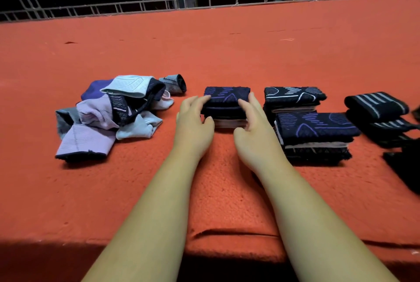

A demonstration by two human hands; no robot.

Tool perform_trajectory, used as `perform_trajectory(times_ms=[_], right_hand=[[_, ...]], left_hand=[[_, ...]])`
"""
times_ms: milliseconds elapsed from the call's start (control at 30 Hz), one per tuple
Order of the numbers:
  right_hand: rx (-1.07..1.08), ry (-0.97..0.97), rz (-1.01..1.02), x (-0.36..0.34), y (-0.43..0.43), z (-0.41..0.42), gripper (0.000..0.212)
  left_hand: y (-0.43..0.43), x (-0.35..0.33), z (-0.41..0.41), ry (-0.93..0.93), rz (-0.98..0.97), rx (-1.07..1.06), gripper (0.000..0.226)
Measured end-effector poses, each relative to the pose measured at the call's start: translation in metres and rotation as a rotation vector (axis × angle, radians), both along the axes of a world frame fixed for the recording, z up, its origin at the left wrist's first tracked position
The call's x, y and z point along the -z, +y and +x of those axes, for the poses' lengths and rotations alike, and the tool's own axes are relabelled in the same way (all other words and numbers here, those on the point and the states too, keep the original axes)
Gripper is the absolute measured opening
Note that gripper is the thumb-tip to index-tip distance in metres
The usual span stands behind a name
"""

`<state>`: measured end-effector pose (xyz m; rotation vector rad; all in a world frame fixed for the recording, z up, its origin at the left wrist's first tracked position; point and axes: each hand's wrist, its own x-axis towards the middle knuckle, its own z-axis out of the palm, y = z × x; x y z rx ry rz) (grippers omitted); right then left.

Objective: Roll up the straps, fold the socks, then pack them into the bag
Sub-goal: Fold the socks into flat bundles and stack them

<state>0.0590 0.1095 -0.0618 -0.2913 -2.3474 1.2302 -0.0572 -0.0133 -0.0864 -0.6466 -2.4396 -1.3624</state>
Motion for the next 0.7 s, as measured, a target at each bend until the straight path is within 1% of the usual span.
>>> perform_trajectory(times_ms=[100,333,400,467,533,600,700], right_hand=[[-0.01,0.007,0.061,0.004,0.0,-0.001,0.075],[-0.03,-0.098,0.101,0.007,0.004,-0.004,0.074],[-0.025,-0.071,0.097,0.007,0.004,-0.004,0.074],[-0.01,0.009,0.087,0.008,0.002,-0.005,0.074],[0.004,0.102,0.08,0.007,-0.002,-0.003,0.069],[0.005,0.157,0.067,0.004,-0.007,0.001,0.058],[-0.08,0.09,-0.032,0.0,-0.016,0.009,0.044]], left_hand=[[-0.002,0.0,0.003,0.042,-0.032,0.021,0.065],[-0.006,0.001,0.006,-0.013,-0.094,0.09,0.073],[-0.007,-0.001,0.007,-0.021,-0.096,0.087,0.073],[-0.009,-0.005,0.009,-0.029,-0.081,0.08,0.071],[-0.012,-0.009,0.011,-0.013,-0.073,0.065,0.064],[-0.017,-0.014,0.014,0.003,-0.081,0.037,0.052],[-0.034,-0.019,0.017,0.036,-0.145,-0.03,0.044]])
